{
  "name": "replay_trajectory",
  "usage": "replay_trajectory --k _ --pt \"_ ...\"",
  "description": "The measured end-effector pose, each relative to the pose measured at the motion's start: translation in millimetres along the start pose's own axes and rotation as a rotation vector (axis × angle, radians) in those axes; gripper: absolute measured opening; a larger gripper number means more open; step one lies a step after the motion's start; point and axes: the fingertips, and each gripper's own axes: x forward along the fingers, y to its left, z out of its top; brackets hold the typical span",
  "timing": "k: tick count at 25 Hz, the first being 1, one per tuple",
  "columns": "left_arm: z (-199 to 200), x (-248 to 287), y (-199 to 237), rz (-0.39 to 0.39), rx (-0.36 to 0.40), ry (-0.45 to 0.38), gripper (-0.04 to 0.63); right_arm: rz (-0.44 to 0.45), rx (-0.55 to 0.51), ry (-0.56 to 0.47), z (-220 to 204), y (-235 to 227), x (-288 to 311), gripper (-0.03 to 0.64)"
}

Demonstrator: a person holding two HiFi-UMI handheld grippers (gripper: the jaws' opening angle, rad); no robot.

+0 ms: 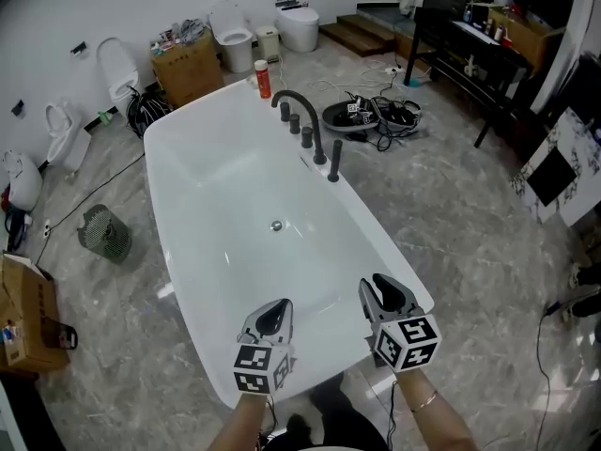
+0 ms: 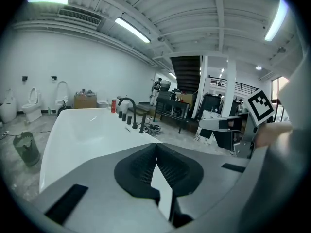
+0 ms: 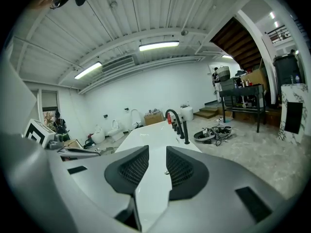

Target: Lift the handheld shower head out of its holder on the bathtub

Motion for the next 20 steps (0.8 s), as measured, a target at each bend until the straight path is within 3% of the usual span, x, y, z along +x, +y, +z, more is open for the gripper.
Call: replay_trajectory --k 10,20 --pt "23.2 139.5 28.6 0.022 -0.016 0.028 0.020 0.025 0.000 0.030 17.8 -93.6 137.4 0.118" --pt "16.1 215.6 90.2 -0.062 0.011 0.033 0.020 -0.039 -0.027 0.023 4.6 -112.9 250.4 0.118"
